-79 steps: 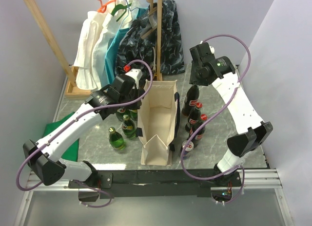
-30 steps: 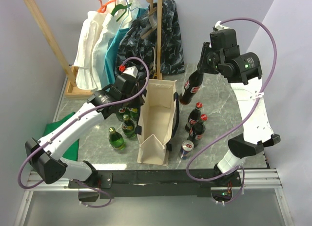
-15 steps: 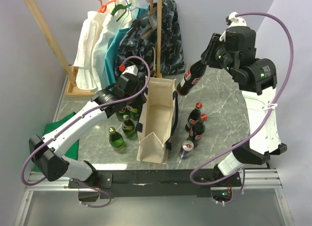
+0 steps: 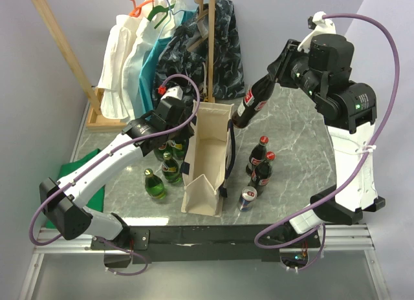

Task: Place the beverage into the canvas bag
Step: Place the drink in the canvas bag, then pick up the drink from the center of the board.

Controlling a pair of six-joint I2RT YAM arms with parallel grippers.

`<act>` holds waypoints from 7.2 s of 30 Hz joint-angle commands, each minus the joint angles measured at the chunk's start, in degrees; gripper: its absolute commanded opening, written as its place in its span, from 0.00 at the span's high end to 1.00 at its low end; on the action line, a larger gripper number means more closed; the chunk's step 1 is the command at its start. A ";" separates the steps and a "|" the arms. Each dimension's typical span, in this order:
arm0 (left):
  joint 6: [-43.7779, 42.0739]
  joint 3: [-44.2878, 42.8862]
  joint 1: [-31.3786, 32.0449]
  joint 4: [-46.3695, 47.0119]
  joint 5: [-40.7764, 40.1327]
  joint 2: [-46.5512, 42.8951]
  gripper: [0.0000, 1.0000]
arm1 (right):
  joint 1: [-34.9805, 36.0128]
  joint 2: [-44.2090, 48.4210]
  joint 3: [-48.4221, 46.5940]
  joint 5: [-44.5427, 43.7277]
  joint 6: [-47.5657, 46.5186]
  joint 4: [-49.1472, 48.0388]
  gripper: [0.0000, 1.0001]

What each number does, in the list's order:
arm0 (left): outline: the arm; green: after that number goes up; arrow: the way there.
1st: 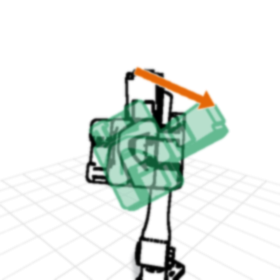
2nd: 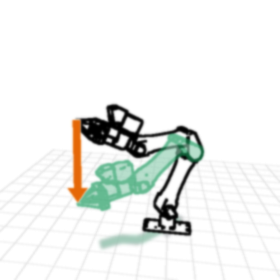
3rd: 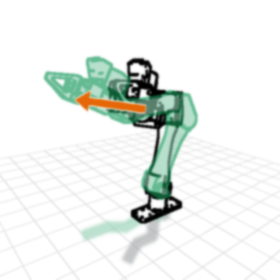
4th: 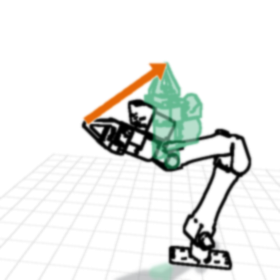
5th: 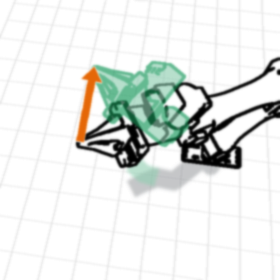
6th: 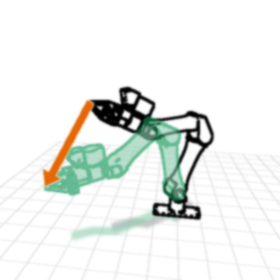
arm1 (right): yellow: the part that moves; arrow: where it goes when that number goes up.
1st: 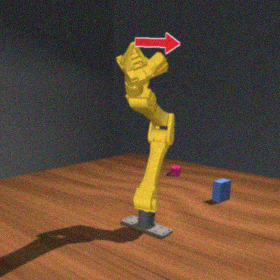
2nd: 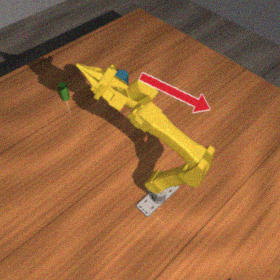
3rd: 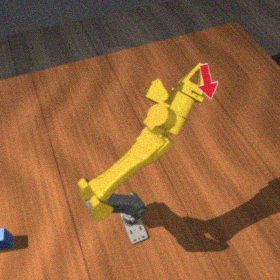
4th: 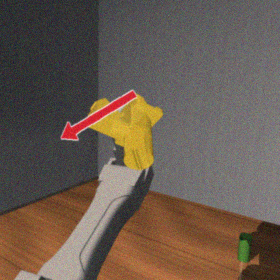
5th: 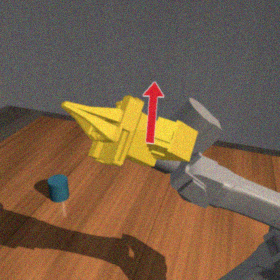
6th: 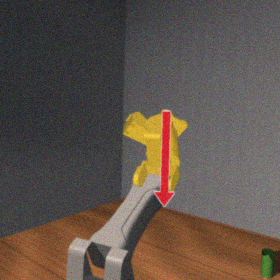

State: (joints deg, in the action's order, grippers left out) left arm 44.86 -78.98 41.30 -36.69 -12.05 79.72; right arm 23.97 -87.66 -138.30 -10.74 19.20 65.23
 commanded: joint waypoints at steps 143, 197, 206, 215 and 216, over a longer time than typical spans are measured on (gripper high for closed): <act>-2.06 -7.24 0.10 -3.30 -1.31 3.86 0.82 | 13.48 1.88 48.12 -12.02 -8.39 -42.12 0.96; -6.89 -11.90 0.10 -3.92 -3.50 3.86 0.53 | 13.39 9.61 46.01 -9.30 -3.29 -26.82 0.30; -9.35 -10.23 0.10 -5.50 -10.61 0.88 0.31 | 13.48 11.89 49.00 -8.60 -1.71 -25.51 0.30; -10.24 -5.58 -3.41 -7.78 -13.79 -1.50 0.21 | 13.47 12.25 50.85 -7.01 -0.83 -24.72 0.30; -10.23 -4.70 -3.85 -7.70 -13.26 -1.59 0.20 | 13.39 12.07 51.02 -6.92 -0.75 -24.54 0.30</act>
State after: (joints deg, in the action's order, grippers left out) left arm 35.55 -85.73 39.42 -43.31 -23.94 79.64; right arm 37.15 -77.30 -87.66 -18.31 17.65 40.29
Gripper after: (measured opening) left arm 0.792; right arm 0.703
